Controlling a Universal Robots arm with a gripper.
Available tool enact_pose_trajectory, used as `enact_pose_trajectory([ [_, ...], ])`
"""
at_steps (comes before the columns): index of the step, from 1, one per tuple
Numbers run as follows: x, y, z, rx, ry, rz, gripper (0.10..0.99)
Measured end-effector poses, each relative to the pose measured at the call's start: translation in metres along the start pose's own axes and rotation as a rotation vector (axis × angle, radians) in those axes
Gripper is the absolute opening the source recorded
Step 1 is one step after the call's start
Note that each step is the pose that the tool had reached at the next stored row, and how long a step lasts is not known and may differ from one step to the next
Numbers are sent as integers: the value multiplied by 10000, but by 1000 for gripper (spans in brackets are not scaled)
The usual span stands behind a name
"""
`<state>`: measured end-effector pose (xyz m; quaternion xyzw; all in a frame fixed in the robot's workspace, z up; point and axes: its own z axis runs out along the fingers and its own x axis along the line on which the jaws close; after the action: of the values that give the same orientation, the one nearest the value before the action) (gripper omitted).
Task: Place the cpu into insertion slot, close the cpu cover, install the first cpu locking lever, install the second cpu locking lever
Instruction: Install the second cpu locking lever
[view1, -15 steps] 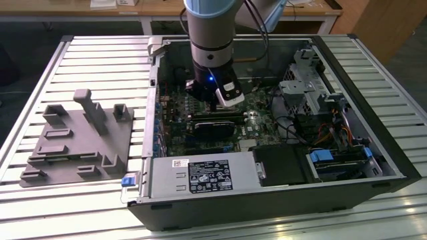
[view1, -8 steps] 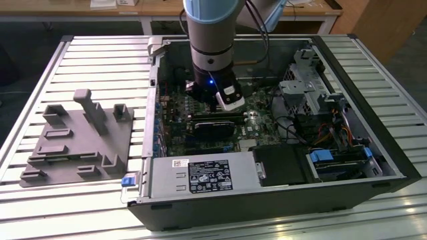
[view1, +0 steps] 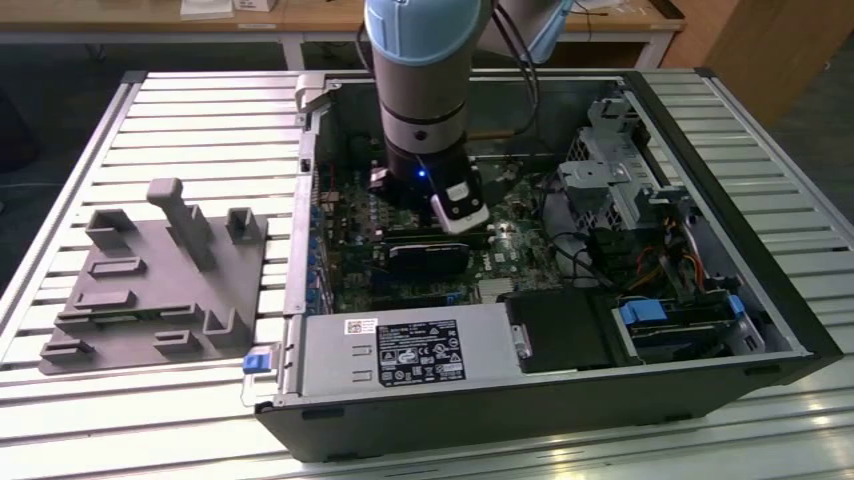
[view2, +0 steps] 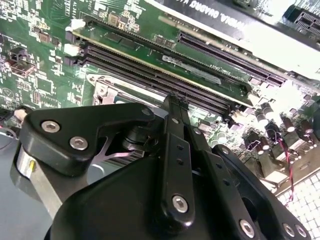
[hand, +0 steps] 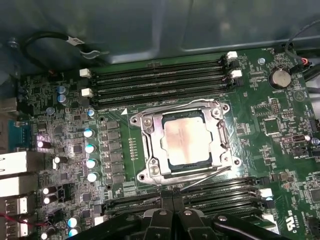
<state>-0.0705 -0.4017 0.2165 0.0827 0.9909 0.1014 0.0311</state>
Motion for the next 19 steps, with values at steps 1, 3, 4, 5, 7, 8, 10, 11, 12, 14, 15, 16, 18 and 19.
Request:
enact_pose_trajectory([
  [1, 6, -9, 5, -72, 13, 3, 106],
  [3, 18, -20, 16, -226, 40, 3, 106],
  [4, 24, -24, 23, -293, 52, 2, 106],
  [5, 31, -29, 30, -340, 61, 0, 106],
  [7, 40, -38, 47, -440, 80, -9, 106],
  [8, 45, -43, 56, -491, 89, -12, 106],
  [10, 57, -55, 71, -584, 108, -17, 106],
  [11, 61, -62, 78, -635, 117, -21, 106],
  [12, 64, -69, 85, -695, 128, -23, 106],
  [14, 66, -81, 97, -798, 147, -23, 106],
  [15, 66, -86, 103, -851, 155, -23, 106],
  [16, 67, -91, 109, -899, 164, -22, 106],
  [18, 74, -105, 119, -991, 180, -21, 106],
  [19, 76, -114, 124, -1048, 189, -20, 106],
])
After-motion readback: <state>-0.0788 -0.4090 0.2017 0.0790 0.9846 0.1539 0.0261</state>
